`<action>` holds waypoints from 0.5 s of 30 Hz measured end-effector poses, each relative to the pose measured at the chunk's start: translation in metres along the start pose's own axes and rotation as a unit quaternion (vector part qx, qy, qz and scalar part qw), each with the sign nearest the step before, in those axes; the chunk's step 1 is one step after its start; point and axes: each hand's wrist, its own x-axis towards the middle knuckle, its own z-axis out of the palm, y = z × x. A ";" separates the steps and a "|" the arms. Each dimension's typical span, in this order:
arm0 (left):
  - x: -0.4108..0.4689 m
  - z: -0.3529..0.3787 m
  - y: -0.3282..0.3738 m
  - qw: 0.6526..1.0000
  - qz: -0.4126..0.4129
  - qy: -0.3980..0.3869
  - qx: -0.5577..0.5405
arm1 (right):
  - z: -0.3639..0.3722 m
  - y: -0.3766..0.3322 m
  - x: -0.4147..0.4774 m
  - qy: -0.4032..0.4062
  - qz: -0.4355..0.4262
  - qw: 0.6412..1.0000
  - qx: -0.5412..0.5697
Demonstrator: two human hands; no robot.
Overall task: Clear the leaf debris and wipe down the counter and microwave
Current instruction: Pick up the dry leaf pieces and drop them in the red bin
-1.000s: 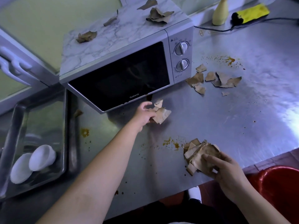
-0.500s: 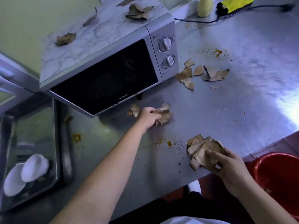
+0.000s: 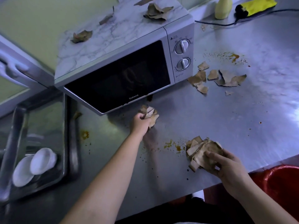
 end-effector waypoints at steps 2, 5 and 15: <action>0.012 0.007 0.000 1.000 -0.004 0.003 -0.017 | -0.003 0.000 0.001 -0.002 -0.005 1.000 -0.006; 0.029 0.016 -0.008 1.000 -0.013 0.025 -0.008 | -0.008 -0.001 0.004 -0.006 -0.008 1.000 0.009; 0.004 0.006 -0.026 0.986 0.023 -0.165 0.009 | -0.012 0.002 0.011 -0.009 -0.002 1.000 0.028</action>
